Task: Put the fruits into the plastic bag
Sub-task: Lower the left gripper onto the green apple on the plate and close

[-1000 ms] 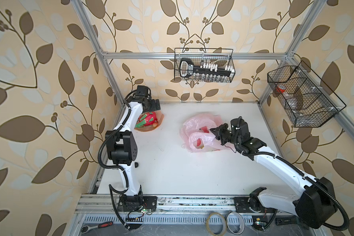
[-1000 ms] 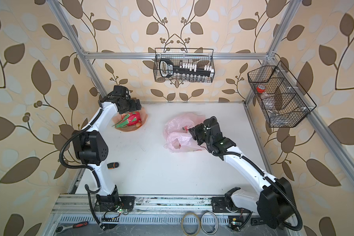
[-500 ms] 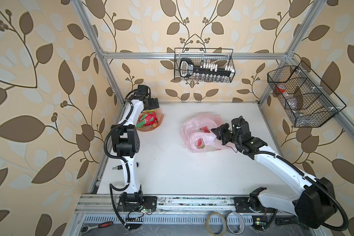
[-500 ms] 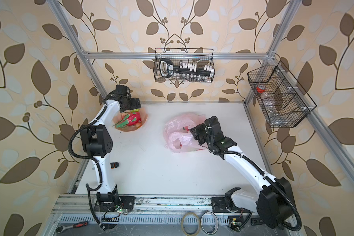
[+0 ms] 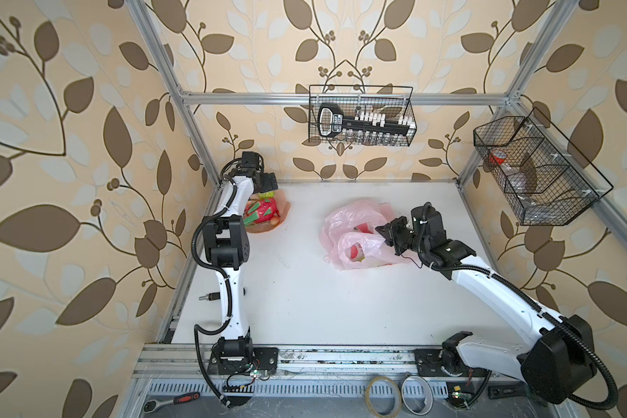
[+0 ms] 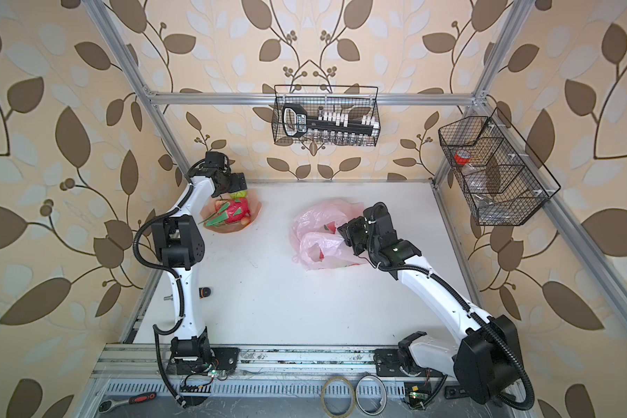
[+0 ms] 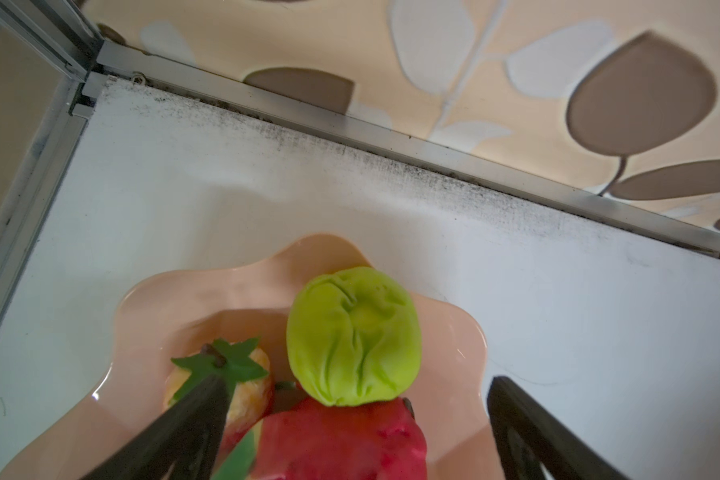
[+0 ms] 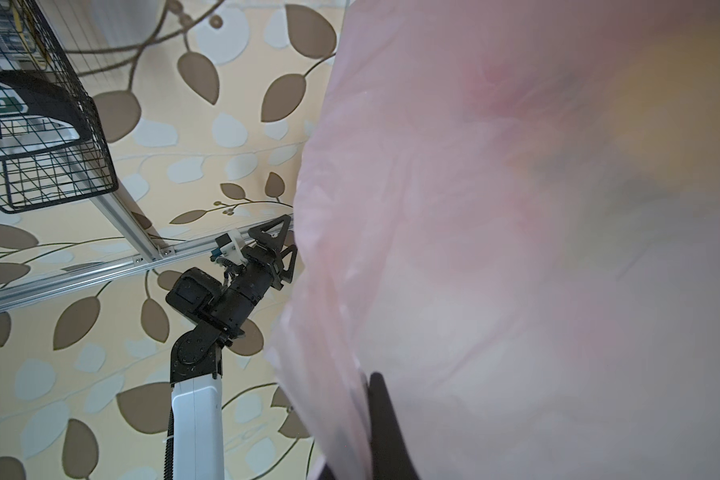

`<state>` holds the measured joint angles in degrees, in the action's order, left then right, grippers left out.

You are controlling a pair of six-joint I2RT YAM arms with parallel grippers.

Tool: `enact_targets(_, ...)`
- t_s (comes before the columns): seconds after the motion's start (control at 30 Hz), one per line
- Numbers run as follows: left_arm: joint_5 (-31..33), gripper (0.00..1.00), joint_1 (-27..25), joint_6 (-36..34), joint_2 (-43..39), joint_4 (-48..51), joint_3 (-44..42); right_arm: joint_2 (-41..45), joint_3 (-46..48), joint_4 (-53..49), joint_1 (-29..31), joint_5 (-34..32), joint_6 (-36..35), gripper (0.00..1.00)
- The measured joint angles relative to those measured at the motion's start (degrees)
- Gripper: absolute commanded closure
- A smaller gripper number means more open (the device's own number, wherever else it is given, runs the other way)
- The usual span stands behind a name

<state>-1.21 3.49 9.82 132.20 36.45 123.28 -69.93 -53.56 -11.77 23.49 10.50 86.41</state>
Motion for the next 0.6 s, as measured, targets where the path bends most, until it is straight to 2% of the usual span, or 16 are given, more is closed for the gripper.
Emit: enact_targets(0.6,-0.9,0.04,0.0,-1.4,5.5,-2.4,2.5,-1.2,-1.6,-3.1,0.0,-0.2,-0.7,1.00)
